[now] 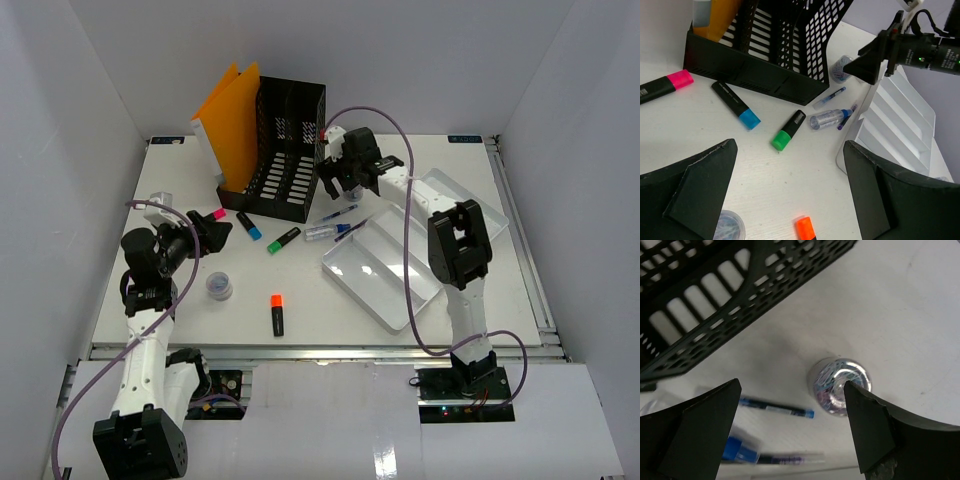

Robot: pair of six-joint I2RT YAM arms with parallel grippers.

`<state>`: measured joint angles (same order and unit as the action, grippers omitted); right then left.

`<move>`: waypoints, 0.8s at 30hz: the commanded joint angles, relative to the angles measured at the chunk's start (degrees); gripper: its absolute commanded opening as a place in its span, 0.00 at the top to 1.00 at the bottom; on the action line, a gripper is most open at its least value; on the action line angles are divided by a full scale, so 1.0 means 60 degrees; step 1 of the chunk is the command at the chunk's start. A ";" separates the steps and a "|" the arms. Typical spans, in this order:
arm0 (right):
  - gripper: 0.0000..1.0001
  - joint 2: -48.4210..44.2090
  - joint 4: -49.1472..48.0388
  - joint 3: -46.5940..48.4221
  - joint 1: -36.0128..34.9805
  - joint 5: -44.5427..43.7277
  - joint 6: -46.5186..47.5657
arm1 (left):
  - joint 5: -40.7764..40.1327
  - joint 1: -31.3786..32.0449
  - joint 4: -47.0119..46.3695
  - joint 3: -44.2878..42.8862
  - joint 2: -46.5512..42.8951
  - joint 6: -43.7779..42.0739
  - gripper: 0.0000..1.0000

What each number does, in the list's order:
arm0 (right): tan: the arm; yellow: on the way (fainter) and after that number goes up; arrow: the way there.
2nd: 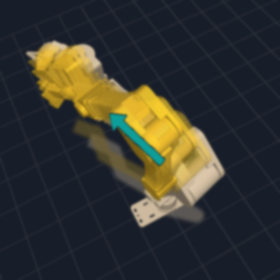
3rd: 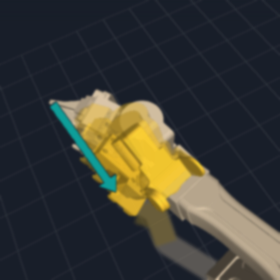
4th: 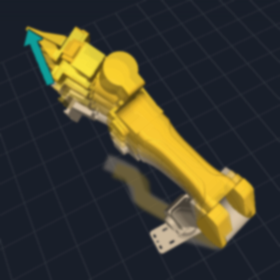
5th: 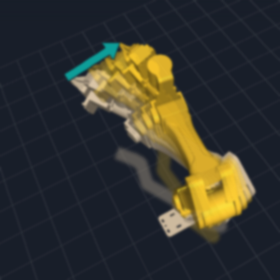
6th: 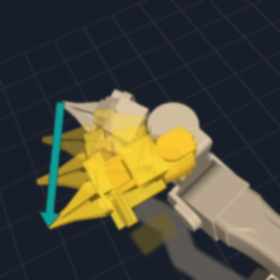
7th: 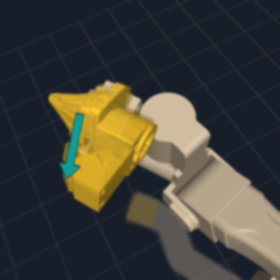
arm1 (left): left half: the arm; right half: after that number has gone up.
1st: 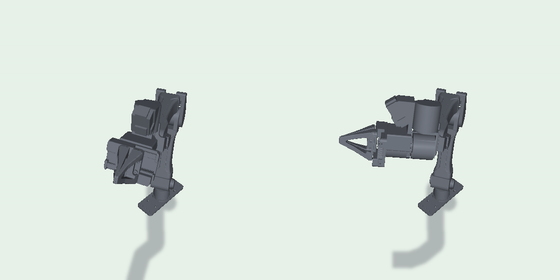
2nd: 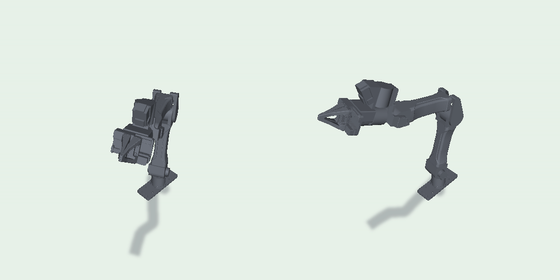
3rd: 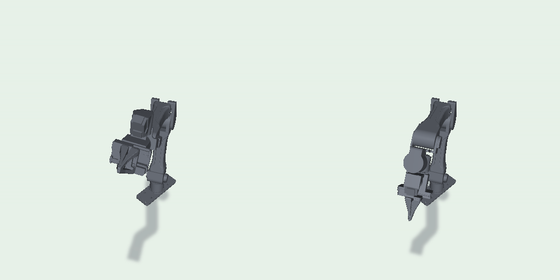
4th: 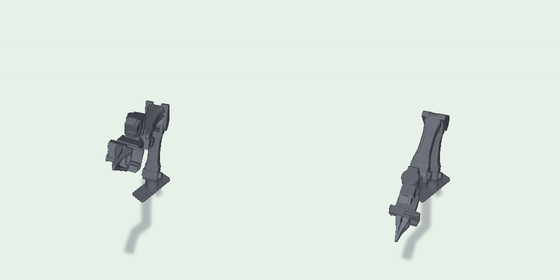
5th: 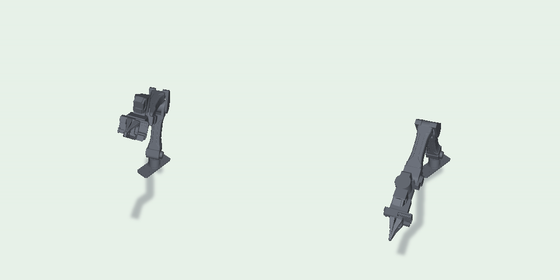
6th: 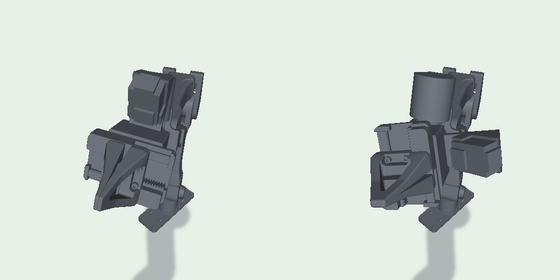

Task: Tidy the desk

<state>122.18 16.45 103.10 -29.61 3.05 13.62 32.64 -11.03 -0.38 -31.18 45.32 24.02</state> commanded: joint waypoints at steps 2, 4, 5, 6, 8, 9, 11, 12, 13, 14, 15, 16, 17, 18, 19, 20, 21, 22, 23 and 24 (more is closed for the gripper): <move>0.10 0.0915 -0.0129 0.1372 0.0171 -0.2391 -0.0920 | -0.0311 0.0007 0.0413 0.0055 -0.0100 -0.0234 0.02; 0.10 0.1185 -0.0181 0.1569 0.0160 -0.2770 -0.0908 | -0.0300 0.0007 0.0401 0.0054 -0.0113 -0.0212 0.02; 0.10 0.1303 -0.0206 0.1604 0.0169 -0.2831 -0.0908 | -0.0308 0.0007 0.0401 0.0045 -0.0122 -0.0220 0.02; 0.10 0.1391 -0.0227 0.1630 0.0173 -0.2914 -0.0907 | -0.0319 0.0007 0.0407 0.0040 -0.0133 -0.0225 0.02; 0.10 0.1522 -0.0279 0.1638 0.0175 -0.2979 -0.0911 | -0.0328 0.0007 0.0415 0.0040 -0.0155 -0.0225 0.02; 0.10 0.1543 -0.0268 0.1628 0.0196 -0.2916 -0.0953 | -0.0328 0.0007 0.0415 0.0040 -0.0145 -0.0225 0.02; 0.10 0.1595 -0.0265 0.1553 0.0253 -0.2704 -0.1062 | -0.0323 0.0007 0.0415 0.0035 -0.0156 -0.0230 0.02; 0.10 0.1618 -0.0265 0.1491 0.0284 -0.2548 -0.1140 | -0.0315 0.0007 0.0415 0.0027 -0.0156 -0.0238 0.02; 0.09 0.1623 -0.0254 0.1433 0.0325 -0.2391 -0.1213 | -0.0325 0.0007 0.0404 0.0037 -0.0145 -0.0239 0.02; 0.09 0.1623 -0.0239 0.1363 0.0357 -0.2084 -0.1297 | -0.0328 0.0007 0.0412 0.0029 -0.0153 -0.0239 0.02; 0.08 0.1613 -0.0226 0.1255 0.0415 -0.1912 -0.1429 | -0.0328 0.0007 0.0415 0.0036 -0.0156 -0.0229 0.02; 0.07 0.1595 -0.0221 0.1152 0.0477 -0.1746 -0.1518 | -0.0328 0.0007 0.0415 0.0040 -0.0156 -0.0229 0.02; 0.05 0.1575 -0.0221 0.1057 0.0539 -0.1556 -0.1580 | -0.0328 0.0007 0.0415 0.0040 -0.0156 -0.0236 0.02; 0.04 0.1565 -0.0221 0.1010 0.0598 -0.1404 -0.1639 | -0.0320 0.0007 0.0415 0.0040 -0.0156 -0.0232 0.02; 0.02 0.1565 -0.0221 0.0974 0.0663 -0.1244 -0.1697 | -0.0320 0.0007 0.0415 0.0047 -0.0156 -0.0232 0.02; 0.01 0.1565 -0.0216 0.0921 0.0726 -0.1074 -0.1748 | -0.0323 0.0007 0.0415 0.0050 -0.0151 -0.0239 0.02; 0.00 0.1565 -0.0207 0.0890 0.0776 -0.0940 -0.1789 | -0.0314 0.0007 0.0415 0.0041 -0.0142 -0.0239 0.02; 0.04 0.1565 -0.0207 0.0870 0.0807 -0.0837 -0.1820 | -0.0324 0.0007 0.0415 0.0051 -0.0142 -0.0239 0.02; 0.05 0.1565 -0.0197 0.0863 0.0827 -0.0756 -0.1830 | -0.0328 0.0007 0.0415 0.0055 -0.0142 -0.0230 0.02; 0.06 0.1574 -0.0192 0.0872 0.0833 -0.0711 -0.1839 | -0.0328 0.0007 0.0407 0.0055 -0.0133 -0.0234 0.02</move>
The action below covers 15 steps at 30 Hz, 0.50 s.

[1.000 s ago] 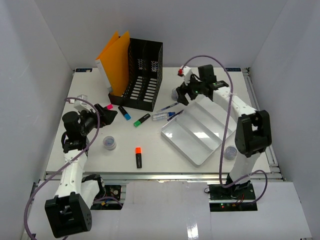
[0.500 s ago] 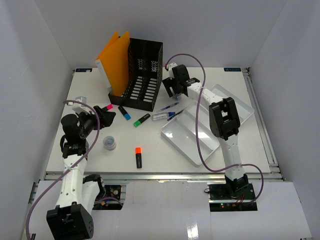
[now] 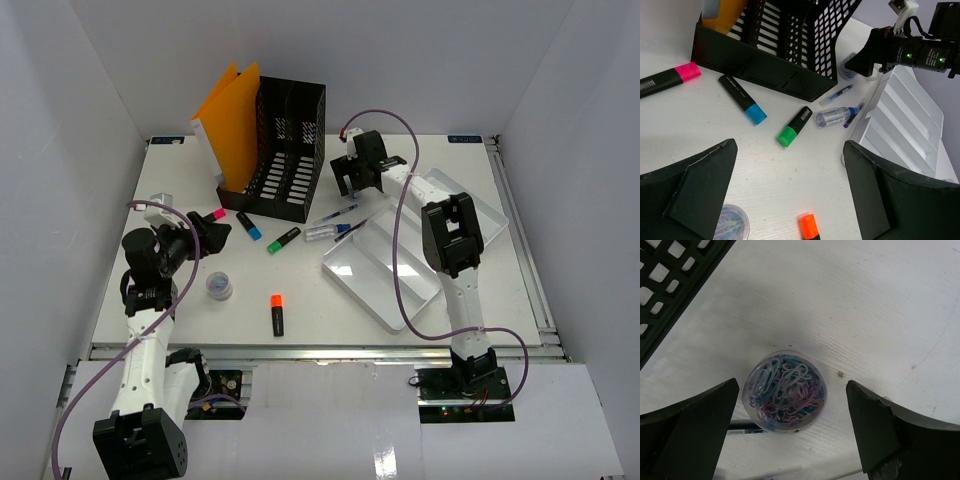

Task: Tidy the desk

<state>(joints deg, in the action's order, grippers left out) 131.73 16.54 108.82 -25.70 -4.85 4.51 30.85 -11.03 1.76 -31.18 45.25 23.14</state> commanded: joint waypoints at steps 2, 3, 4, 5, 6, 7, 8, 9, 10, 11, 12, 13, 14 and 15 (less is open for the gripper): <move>0.08 0.0022 -0.0207 -0.0055 0.0182 0.0705 -0.0341 | -0.0034 0.0016 0.0058 0.0055 -0.0116 -0.0091 0.02; 0.09 0.0042 -0.0203 -0.0038 0.0182 0.0733 -0.0343 | -0.0042 0.0007 0.0060 0.0055 -0.0112 -0.0091 0.02; 0.12 0.0077 -0.0189 -0.0009 0.0182 0.0726 -0.0351 | -0.0035 0.0007 0.0067 0.0055 -0.0097 -0.0091 0.02; 0.14 0.0108 -0.0178 0.0020 0.0182 0.0720 -0.0356 | -0.0033 0.0007 0.0073 0.0055 -0.0090 -0.0095 0.02; 0.16 0.0129 -0.0178 0.0048 0.0182 0.0720 -0.0356 | -0.0044 0.0007 0.0076 0.0055 -0.0101 -0.0106 0.02; 0.17 0.0165 -0.0179 0.0071 0.0182 0.0724 -0.0355 | -0.0044 0.0007 0.0087 0.0054 -0.0100 -0.0106 0.02; 0.18 0.0193 -0.0193 0.0073 0.0182 0.0803 -0.0342 | -0.0045 0.0007 0.0088 0.0040 -0.0087 -0.0106 0.02; 0.19 0.0208 -0.0192 0.0101 0.0182 0.1012 -0.0341 | -0.0059 0.0007 0.0088 0.0040 -0.0087 -0.0106 0.02; 0.23 0.0228 -0.0182 0.0111 0.0182 0.1063 -0.0331 | -0.0059 0.0007 0.0088 0.0040 -0.0097 -0.0106 0.02; 0.26 0.0245 -0.0178 0.0116 0.0182 0.1110 -0.0335 | -0.0059 0.0007 0.0088 0.0048 -0.0101 -0.0106 0.02; 0.29 0.0259 -0.0171 0.0130 0.0182 0.1167 -0.0334 | -0.0059 0.0014 0.0088 0.0048 -0.0101 -0.0106 0.02; 0.34 0.0266 -0.0163 0.0151 0.0182 0.1217 -0.0327 | -0.0065 0.0015 0.0088 0.0047 -0.0101 -0.0113 0.02; 0.38 0.0266 -0.0158 0.0154 0.0182 0.1244 -0.0321 | -0.0073 0.0012 0.0088 0.0055 -0.0101 -0.0120 0.02; 0.42 0.0264 -0.0149 0.0145 0.0182 0.1264 -0.0307 | -0.0073 0.0020 0.0089 0.0053 -0.0099 -0.0121 0.02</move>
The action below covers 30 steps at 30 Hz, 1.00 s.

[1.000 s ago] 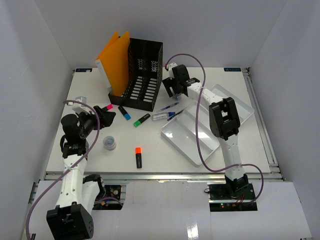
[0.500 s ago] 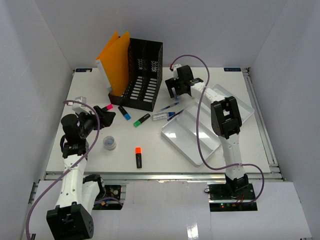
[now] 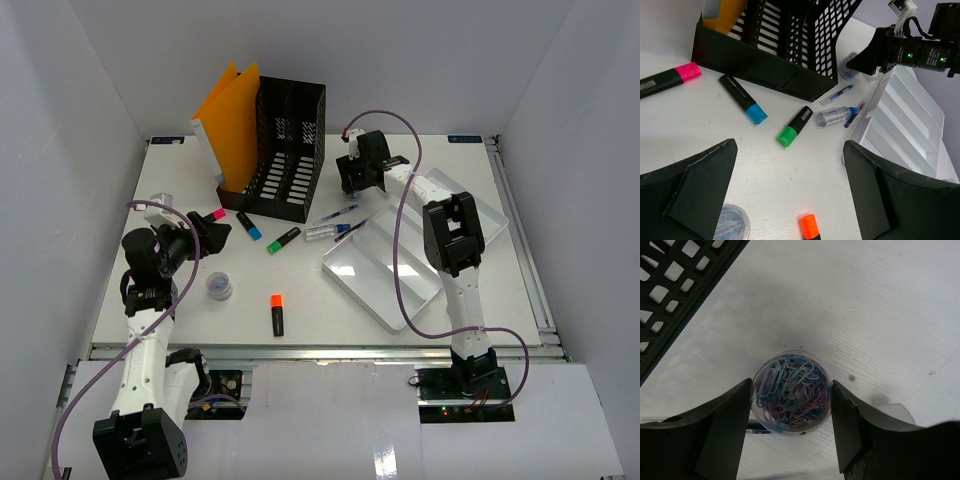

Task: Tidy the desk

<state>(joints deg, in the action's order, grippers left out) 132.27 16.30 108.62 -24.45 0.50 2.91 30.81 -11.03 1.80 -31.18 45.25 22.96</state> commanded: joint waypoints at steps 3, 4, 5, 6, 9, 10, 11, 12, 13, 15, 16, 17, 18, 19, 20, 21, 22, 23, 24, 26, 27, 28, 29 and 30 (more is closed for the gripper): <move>0.58 0.0126 -0.0110 0.0178 -0.0015 0.0409 0.0022 | -0.0078 0.0007 0.0095 0.0028 -0.0099 -0.0103 0.02; 0.65 0.0056 -0.0110 0.0178 0.0003 0.0424 0.0095 | -0.0086 0.0007 0.0100 0.0026 -0.0106 -0.0106 0.02; 0.72 -0.0026 -0.0110 0.0178 0.0024 0.0438 0.0184 | -0.0093 0.0007 0.0107 0.0026 -0.0113 -0.0106 0.02; 0.76 -0.0192 -0.0101 0.0178 0.0049 0.0470 0.0271 | -0.0104 0.0007 0.0110 0.0026 -0.0116 -0.0115 0.02; 0.86 -0.0752 -0.0110 0.0032 0.0357 0.1250 0.0601 | -0.0096 0.0007 0.0118 0.0031 -0.0130 -0.0120 0.02; 0.87 -0.0983 -0.0110 -0.0029 0.0483 0.1578 0.0698 | -0.0095 0.0007 0.0124 0.0026 -0.0131 -0.0120 0.02; 0.88 -0.1215 -0.0111 -0.0118 0.0499 0.1951 0.0705 | -0.0095 0.0007 0.0124 0.0040 -0.0145 -0.0120 0.02; 0.90 -0.1748 -0.0146 -0.0258 0.0903 0.2473 0.0820 | -0.0095 0.0007 0.0124 0.0040 -0.0145 -0.0120 0.02; 0.91 -0.2041 -0.0167 -0.0375 0.1193 0.2869 0.0853 | -0.0095 0.0007 0.0124 0.0040 -0.0158 -0.0120 0.02; 0.92 -0.2526 -0.0220 -0.0694 0.1805 0.3556 0.0810 | -0.0103 0.0007 0.0124 0.0033 -0.0196 -0.0128 0.02; 0.92 -0.2785 -0.0255 -0.0897 0.2154 0.3885 0.0762 | -0.0110 0.0007 0.0124 0.0026 -0.0217 -0.0135 0.02; 0.92 -0.2796 -0.0313 -0.1089 0.2396 0.4056 0.0759 | -0.0110 0.0007 0.0124 0.0011 -0.0232 -0.0135 0.02; 0.92 -0.3136 -0.0519 -0.1313 0.2853 0.4292 0.0719 | -0.0110 0.0007 0.0124 0.0025 -0.0246 -0.0135 0.02; 0.92 -0.3322 -0.0597 -0.1565 0.3127 0.4303 0.0710 | -0.0104 0.0007 0.0124 0.0020 -0.0253 -0.0135 0.02; 0.92 -0.3496 -0.0665 -0.1819 0.3388 0.4298 0.0704 | -0.0098 0.0007 0.0124 0.0014 -0.0259 -0.0135 0.02; 0.92 -0.3637 -0.0704 -0.2075 0.3619 0.4267 0.0711 | -0.0096 0.0007 0.0124 0.0016 -0.0262 -0.0130 0.02; 0.92 -0.3755 -0.0722 -0.2334 0.3828 0.4218 0.0727 | -0.0096 0.0007 0.0124 0.0024 -0.0262 -0.0122 0.02; 0.92 -0.3811 -0.0759 -0.2507 0.4116 0.4084 0.0723 | -0.0082 0.0007 0.0124 0.0019 -0.0255 -0.0120 0.02; 0.92 -0.3852 -0.0806 -0.2660 0.4406 0.3933 0.0714 | -0.0066 0.0007 0.0123 0.0012 -0.0249 -0.0119 0.02; 0.92 -0.3859 -0.0972 -0.2921 0.4689 0.3636 0.0686 | -0.0046 0.0007 0.0110 0.0031 -0.0257 -0.0106 0.02; 0.92 -0.3816 -0.1049 -0.3014 0.4796 0.3503 0.0685 | -0.0038 0.0007 0.0109 0.0040 -0.0248 -0.0106 0.02; 0.92 -0.3736 -0.1078 -0.3022 0.4862 0.3459 0.0671 | -0.0045 0.0007 0.0102 0.0032 -0.0255 -0.0106 0.02; 0.91 -0.3655 -0.1104 -0.3028 0.4926 0.3419 0.0655 | -0.0051 0.0007 0.0096 0.0026 -0.0262 -0.0106 0.02; 0.91 -0.3550 -0.1092 -0.3002 0.4979 0.3438 0.0622 | -0.0051 0.0007 0.0102 0.0026 -0.0262 -0.0106 0.02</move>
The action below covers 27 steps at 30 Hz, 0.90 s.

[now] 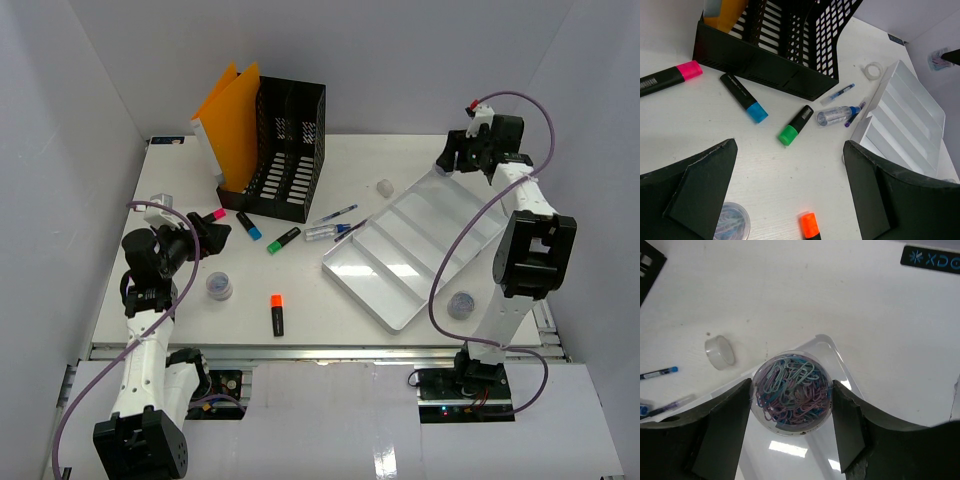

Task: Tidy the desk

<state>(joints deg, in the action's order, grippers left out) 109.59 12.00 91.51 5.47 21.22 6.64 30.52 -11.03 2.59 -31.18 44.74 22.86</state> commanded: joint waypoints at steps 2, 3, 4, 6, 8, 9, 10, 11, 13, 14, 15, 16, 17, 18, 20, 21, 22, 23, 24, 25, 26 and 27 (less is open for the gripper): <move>0.91 0.0424 -0.0352 -0.0112 0.0062 -0.0007 -0.0045 | -0.0004 0.0007 -0.0029 0.0033 -0.0177 -0.0090 0.02; 0.90 0.0514 -0.0345 -0.0103 0.0070 -0.0038 -0.0050 | -0.0004 0.0007 -0.0035 0.0040 -0.0175 -0.0090 0.02; 0.90 0.0614 -0.0344 -0.0094 0.0070 -0.0137 -0.0032 | -0.0004 0.0007 -0.0026 0.0040 -0.0166 -0.0090 0.02; 0.89 0.0820 -0.0344 -0.0078 0.0082 -0.0269 0.0013 | -0.0004 0.0007 -0.0009 0.0053 -0.0150 -0.0077 0.02; 0.87 0.0954 -0.0359 -0.0075 0.0085 -0.0403 0.0065 | -0.0004 0.0007 -0.0007 0.0055 -0.0147 -0.0090 0.02; 0.87 0.0991 -0.0359 -0.0075 0.0085 -0.0441 0.0077 | 0.0009 0.0007 -0.0007 0.0055 -0.0147 -0.0090 0.02; 0.85 0.1046 -0.0371 -0.0051 0.0085 -0.0459 0.0091 | 0.0010 0.0007 -0.0007 0.0055 -0.0147 -0.0090 0.02; 0.83 0.1095 -0.0361 -0.0033 0.0085 -0.0448 0.0100 | 0.0010 0.0007 -0.0013 0.0048 -0.0147 -0.0090 0.02; 0.77 0.1172 -0.0344 -0.0017 0.0085 -0.0418 0.0122 | 0.0010 -0.0007 -0.0022 0.0040 -0.0147 -0.0090 0.02; 0.77 0.1201 -0.0344 -0.0017 0.0085 -0.0431 0.0137 | 0.0010 0.0006 -0.0008 0.0040 -0.0147 -0.0090 0.02; 0.61 0.1209 -0.0344 -0.0010 0.0085 -0.0432 0.0178 | -0.0010 0.0007 -0.0007 0.0054 -0.0147 -0.0083 0.02; 0.43 0.1216 -0.0344 -0.0003 0.0085 -0.0432 0.0220 | -0.0031 0.0007 -0.0007 0.0068 -0.0147 -0.0076 0.02; 0.32 0.1204 -0.0344 -0.0015 0.0085 -0.0458 0.0264 | -0.0059 0.0007 -0.0007 0.0069 -0.0147 -0.0062 0.02; 0.22 0.1144 -0.0325 -0.0075 0.0085 -0.0461 0.0328 | -0.0277 0.0007 -0.0017 0.0089 -0.0147 0.0027 0.02; 0.10 0.0926 -0.0330 -0.0177 0.0085 -0.0403 0.0458 | -0.0790 0.0007 0.0007 0.0128 -0.0104 0.0303 0.02; 0.07 0.0814 -0.0342 -0.0349 0.0085 -0.0280 0.0570 | -0.0941 0.0007 0.0020 0.0128 -0.0055 0.0489 0.02; 0.04 0.0586 -0.0372 -0.0579 0.0085 -0.0182 0.0657 | -0.1148 0.0007 0.0069 0.0137 -0.0008 0.0590 0.02; 0.03 0.0369 -0.0420 -0.0768 0.0085 -0.0037 0.0725 | -0.1335 0.0007 0.0111 0.0143 0.0021 0.0683 0.02; 0.02 0.0126 -0.0447 -0.0898 0.0085 0.0100 0.0814 | -0.1502 0.0007 0.0187 0.0161 0.0047 0.0847 0.02; 0.02 -0.0150 -0.0452 -0.1071 0.0082 0.0249 0.0921 | -0.1633 0.0007 0.0301 0.0197 0.0090 0.1032 0.02; 0.02 -0.0391 -0.0470 -0.1393 0.0073 0.0543 0.1004 | -0.1653 0.0007 0.0412 0.0233 0.0154 0.1125 0.02; 0.02 -0.0725 -0.0458 -0.1610 0.0079 0.0832 0.1173 | -0.1713 0.0016 0.0705 0.0227 0.0192 0.1271 0.04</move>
<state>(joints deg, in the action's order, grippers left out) 114.03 10.77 85.53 5.89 20.14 10.01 24.30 -11.03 3.02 -30.93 45.12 26.46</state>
